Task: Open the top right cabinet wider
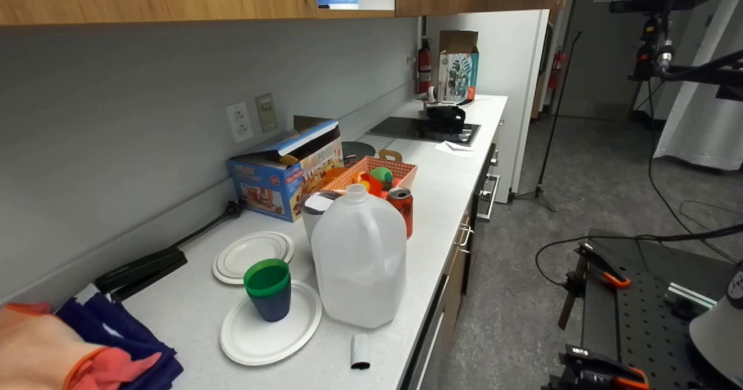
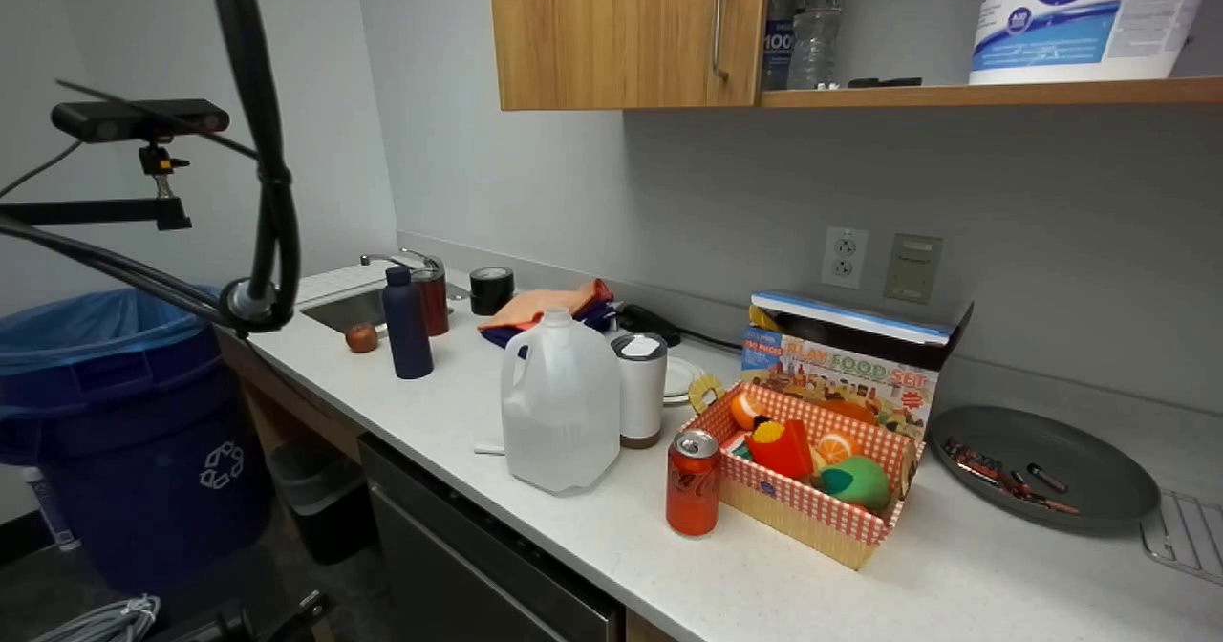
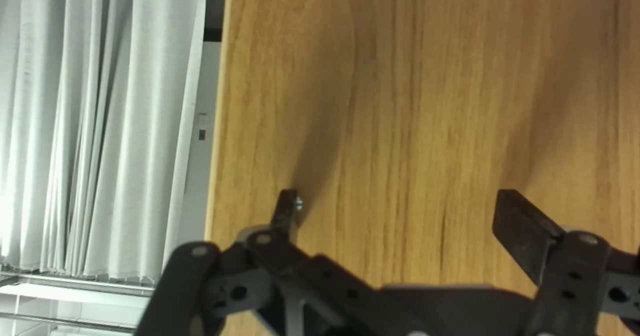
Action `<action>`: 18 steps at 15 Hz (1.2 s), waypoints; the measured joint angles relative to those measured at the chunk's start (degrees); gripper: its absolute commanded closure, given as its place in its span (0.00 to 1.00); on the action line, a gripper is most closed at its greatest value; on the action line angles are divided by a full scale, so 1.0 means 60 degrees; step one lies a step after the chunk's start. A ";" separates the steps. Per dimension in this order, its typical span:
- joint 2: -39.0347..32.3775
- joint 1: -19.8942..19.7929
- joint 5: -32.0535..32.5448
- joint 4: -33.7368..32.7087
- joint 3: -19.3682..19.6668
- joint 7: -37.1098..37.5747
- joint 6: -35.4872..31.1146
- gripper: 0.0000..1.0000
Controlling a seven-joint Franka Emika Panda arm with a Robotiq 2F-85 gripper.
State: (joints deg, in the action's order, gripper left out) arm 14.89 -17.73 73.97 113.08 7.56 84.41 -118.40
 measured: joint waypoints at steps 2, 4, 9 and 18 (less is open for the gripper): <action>0.0000 0.0065 0.0183 -0.0002 0.0000 0.0012 0.0439 0.00; 0.0000 0.0136 0.0252 -0.0006 0.0000 0.0045 0.0810 0.00; -0.0002 0.0332 0.0283 -0.0017 0.0000 0.0237 0.1525 0.00; 0.0022 0.0761 -0.2300 -0.0118 0.0007 -0.2258 0.2580 0.00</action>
State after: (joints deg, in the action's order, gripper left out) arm 15.02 -13.17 60.16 112.38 7.60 70.86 -102.92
